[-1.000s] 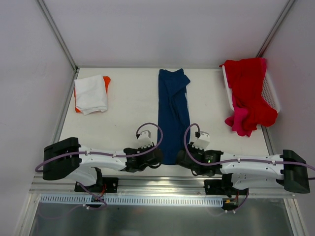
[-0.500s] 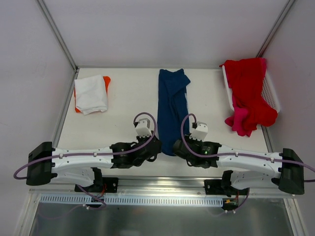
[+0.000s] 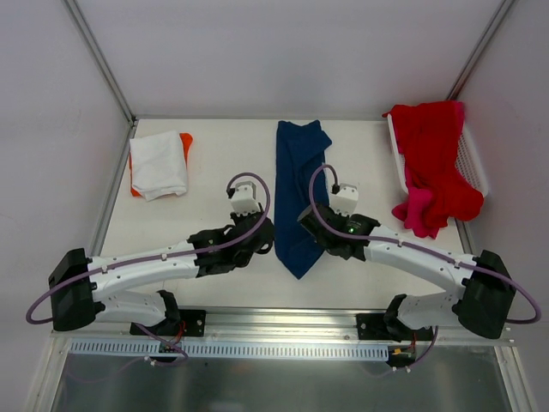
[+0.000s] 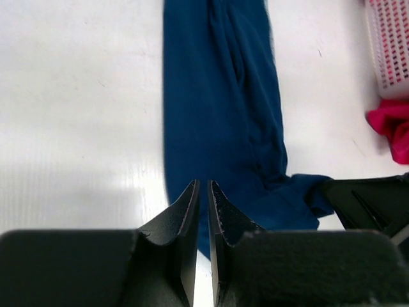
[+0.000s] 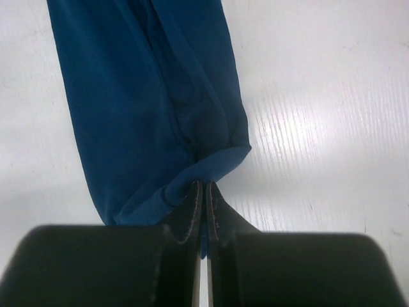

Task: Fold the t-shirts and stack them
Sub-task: Fold the tshirt

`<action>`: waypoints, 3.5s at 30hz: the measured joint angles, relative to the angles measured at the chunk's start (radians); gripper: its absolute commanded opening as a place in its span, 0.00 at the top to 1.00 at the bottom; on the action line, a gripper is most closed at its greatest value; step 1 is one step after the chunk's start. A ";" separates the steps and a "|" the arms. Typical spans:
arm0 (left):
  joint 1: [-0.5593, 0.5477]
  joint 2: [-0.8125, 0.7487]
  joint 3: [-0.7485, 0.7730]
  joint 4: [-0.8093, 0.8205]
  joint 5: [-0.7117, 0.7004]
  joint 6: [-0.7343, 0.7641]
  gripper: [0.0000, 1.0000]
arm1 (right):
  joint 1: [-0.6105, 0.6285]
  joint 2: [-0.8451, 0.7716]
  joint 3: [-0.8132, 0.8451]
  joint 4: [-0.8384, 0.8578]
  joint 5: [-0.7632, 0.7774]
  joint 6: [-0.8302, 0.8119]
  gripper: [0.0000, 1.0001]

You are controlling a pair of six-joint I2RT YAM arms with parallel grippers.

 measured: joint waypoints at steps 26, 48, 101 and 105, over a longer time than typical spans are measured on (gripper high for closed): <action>-0.048 0.085 -0.304 0.196 0.339 -0.237 0.21 | -0.130 0.097 -0.079 0.123 -0.168 -0.134 1.00; -0.079 0.162 -0.384 0.460 0.392 -0.385 0.49 | -0.130 0.037 -0.201 0.168 -0.182 -0.093 1.00; -0.029 0.049 -0.044 0.106 0.210 0.019 1.00 | -0.142 0.102 0.116 0.100 -0.178 -0.197 0.99; 0.078 0.032 -0.035 0.106 0.211 0.076 1.00 | -0.163 0.178 0.160 0.100 -0.179 -0.220 0.99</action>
